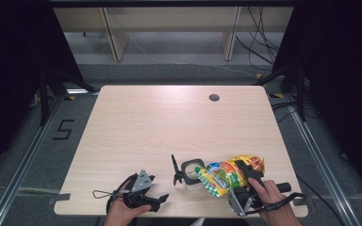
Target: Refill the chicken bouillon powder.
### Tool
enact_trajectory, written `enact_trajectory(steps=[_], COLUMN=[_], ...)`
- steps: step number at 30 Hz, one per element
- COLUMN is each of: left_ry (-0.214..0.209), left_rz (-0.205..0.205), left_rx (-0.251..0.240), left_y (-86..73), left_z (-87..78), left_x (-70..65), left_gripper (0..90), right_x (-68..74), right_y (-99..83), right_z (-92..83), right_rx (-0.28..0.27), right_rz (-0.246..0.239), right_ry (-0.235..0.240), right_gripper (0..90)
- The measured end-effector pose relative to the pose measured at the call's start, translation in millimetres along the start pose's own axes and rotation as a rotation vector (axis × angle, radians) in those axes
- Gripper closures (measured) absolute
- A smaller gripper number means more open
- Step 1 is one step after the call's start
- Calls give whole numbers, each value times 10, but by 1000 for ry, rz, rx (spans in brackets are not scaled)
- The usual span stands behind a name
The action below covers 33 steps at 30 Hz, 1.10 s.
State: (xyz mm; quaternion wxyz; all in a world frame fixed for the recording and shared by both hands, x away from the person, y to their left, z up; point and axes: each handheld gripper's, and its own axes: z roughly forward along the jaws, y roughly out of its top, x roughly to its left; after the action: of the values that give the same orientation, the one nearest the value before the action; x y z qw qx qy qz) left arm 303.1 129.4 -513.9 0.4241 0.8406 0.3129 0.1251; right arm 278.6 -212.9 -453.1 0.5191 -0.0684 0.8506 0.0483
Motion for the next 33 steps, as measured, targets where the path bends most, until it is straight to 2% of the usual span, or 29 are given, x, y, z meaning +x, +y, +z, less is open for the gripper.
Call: enact_trajectory(steps=[1, 2, 3, 4, 6, 7, 8, 9, 10, 11, 12, 13, 14, 15, 17, 18, 19, 20, 21, 22, 24, 27, 29, 30, 31, 32, 33], left_ry=[1, 10, 11, 11, 4, 4, 3, 5, 12, 11, 7, 12, 12, 13, 18, 22, 16, 18, 19, 18, 12, 10, 11, 14, 14, 14, 13], left_rz=[7, 39, 36, 35, 24, 20, 16, 16, 35, 30, 26, 3, 14, 33, 9, 6, -10, 12, 19, -1, -6, 30, 8, 8, 8, 9, 10], left_rx=[0, 8, 7, 6, 1, -5, -11, -3, 13, 11, 0, 1, 1, 7, 7, 7, -1, 5, 1, 6, -4, 4, -14, -11, -11, -11, -10], left_y=[1, 7, 5, 5, 8, 10, 7, 7, 7, 7, 6, 5, 6, 9, -4, -4, -6, -2, -1, -4, -3, 6, 0, 0, -2, -3, -2], left_z=[-2, -10, -11, -12, -17, -14, -6, -10, -19, -18, -9, -4, -4, -4, -1, -2, 2, -8, -7, -9, -5, -18, -9, -11, -11, -12, -12], left_x=[5, 28, 29, 29, 21, 19, 19, 18, 32, 29, 30, 22, 32, 48, 42, 45, 37, 48, 53, 44, 37, 50, 39, 39, 40, 40, 40], left_gripper=[171, 171, 171, 171, 171, 171, 171, 171, 171, 171, 171, 171, 171, 171, 172, 172, 172, 172, 172, 172, 172, 172, 172, 172, 172, 172, 172], right_x=[-64, -78, -38, -60, -71, -98, -83, -110, -115, -141, -148, -145, -145, -173, -189, -203, -186, -207, -213, -209, -197, -190, -176, -207, -219, -222, -204], right_y=[4, 9, 1, 19, 35, 51, 53, 75, 86, 100, 112, 119, 131, 145, 169, 183, 182, 207, 220, 217, 207, 206, 207, 216, 221, 221, 215], right_z=[11, 3, 1, -4, -8, -14, -28, -22, -25, -18, -22, -14, -20, 1, 2, 8, 9, 10, -2, 0, 15, 13, 1, 4, 2, -3, -13], right_rx=[-14, 0, 15, 16, 20, 23, 47, 40, 42, 34, 40, 39, 50, 24, 34, 28, 35, 29, 46, 41, 16, 24, 37, 25, 22, 25, 35], right_rz=[-103, -127, -72, -109, -128, -164, -139, -177, -173, -200, -205, -194, -197, -234, -244, -267, -247, -278, -283, -276, -272, -264, -243, -294, -310, -315, -294], right_ry=[-15, -18, -8, -19, -19, -23, -15, -13, -15, -13, -9, 0, -10, -19, -34, -41, -41, -30, -16, -17, -34, -30, -33, -37, -37, -40, -42], right_gripper=[408, 408, 408, 408, 408, 408, 408, 408, 408, 408, 408, 408, 409, 409, 410, 411, 411, 412, 412, 412, 413, 413, 413, 413, 413, 413, 413])
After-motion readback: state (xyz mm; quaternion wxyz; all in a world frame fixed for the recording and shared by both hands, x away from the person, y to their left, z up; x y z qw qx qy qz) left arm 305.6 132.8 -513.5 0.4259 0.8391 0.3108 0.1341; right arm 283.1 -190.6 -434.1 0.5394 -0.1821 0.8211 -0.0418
